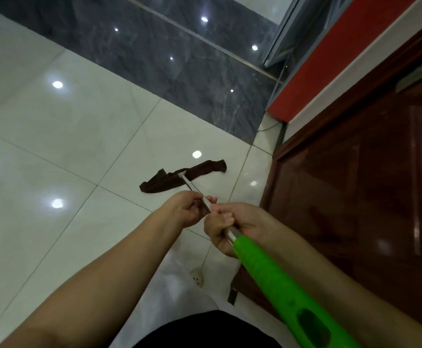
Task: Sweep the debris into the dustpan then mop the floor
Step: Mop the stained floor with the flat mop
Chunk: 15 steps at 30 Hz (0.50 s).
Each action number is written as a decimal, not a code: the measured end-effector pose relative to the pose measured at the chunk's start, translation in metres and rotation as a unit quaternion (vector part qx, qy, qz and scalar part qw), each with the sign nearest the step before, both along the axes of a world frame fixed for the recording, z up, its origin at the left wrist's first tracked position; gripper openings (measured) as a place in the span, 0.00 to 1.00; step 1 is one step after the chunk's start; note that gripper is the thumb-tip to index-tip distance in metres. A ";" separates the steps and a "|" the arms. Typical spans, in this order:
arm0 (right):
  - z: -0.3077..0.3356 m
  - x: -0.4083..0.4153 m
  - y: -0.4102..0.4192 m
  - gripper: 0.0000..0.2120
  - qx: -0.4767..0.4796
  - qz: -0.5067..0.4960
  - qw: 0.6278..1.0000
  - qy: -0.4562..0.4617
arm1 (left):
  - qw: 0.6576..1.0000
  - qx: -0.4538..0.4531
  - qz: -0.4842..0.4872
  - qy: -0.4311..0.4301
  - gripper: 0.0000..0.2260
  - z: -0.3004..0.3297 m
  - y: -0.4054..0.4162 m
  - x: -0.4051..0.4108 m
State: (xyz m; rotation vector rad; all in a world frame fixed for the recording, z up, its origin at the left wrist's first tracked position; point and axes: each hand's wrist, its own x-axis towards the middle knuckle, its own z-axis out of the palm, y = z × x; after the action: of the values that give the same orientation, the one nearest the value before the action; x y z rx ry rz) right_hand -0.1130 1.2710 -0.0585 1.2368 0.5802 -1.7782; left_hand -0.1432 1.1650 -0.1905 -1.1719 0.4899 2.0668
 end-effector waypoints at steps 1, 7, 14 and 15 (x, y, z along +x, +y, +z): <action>-0.002 -0.003 -0.010 0.12 -0.002 0.015 1.000 0.004 | 1.000 -0.005 0.011 0.002 0.06 -0.001 -0.012 0.000; -0.016 -0.023 -0.073 0.15 -0.028 0.093 0.995 -0.009 | 0.995 -0.043 0.088 -0.003 0.04 -0.013 -0.086 -0.005; -0.036 -0.070 -0.148 0.17 -0.027 0.072 0.997 -0.002 | 0.993 -0.060 0.103 -0.015 0.05 -0.016 -0.147 -0.052; -0.039 -0.078 -0.156 0.17 -0.033 0.065 0.997 0.000 | 0.993 -0.065 0.094 -0.017 0.06 -0.015 -0.153 -0.062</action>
State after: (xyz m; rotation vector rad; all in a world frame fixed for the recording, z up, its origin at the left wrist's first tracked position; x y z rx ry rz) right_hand -0.1913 1.1149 -0.0971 1.1289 0.5835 -1.6756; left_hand -0.2051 1.0117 -0.2059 -1.3739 0.5228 2.1968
